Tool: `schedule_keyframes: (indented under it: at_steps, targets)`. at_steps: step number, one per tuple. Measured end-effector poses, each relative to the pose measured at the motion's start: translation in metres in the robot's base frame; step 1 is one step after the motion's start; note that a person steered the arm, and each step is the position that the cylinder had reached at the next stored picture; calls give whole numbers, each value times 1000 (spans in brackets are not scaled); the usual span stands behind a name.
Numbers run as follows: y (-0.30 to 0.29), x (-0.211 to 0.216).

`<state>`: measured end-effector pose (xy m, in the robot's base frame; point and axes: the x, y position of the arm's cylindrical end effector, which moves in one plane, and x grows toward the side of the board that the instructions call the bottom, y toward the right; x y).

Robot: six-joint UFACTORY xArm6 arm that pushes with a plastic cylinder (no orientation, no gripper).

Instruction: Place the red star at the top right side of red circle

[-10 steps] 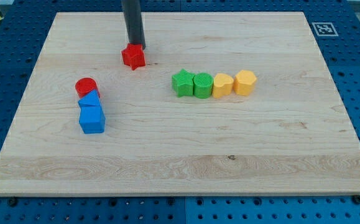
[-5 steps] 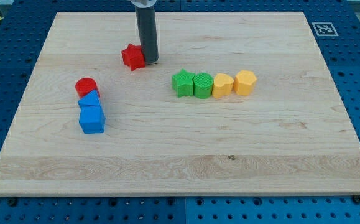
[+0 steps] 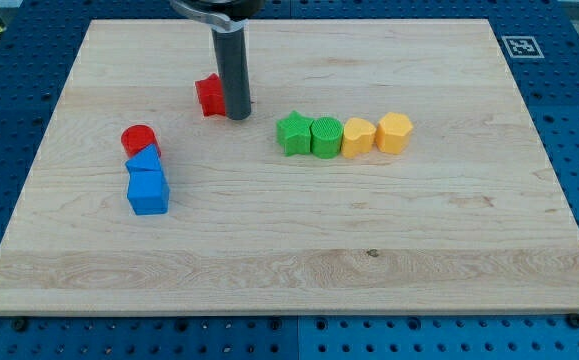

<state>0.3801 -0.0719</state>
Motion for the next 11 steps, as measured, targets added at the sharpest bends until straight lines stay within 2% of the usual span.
schedule_keyframes:
  at_steps: [1,3,4,5,6,7,8,11]
  targets:
    - [7,-36]
    - [-55,-36]
    - [-64,-16]
    - [-64,-21]
    - [-70,-61]
    - [-99,-50]
    - [-100,-28]
    - [-70,-19]
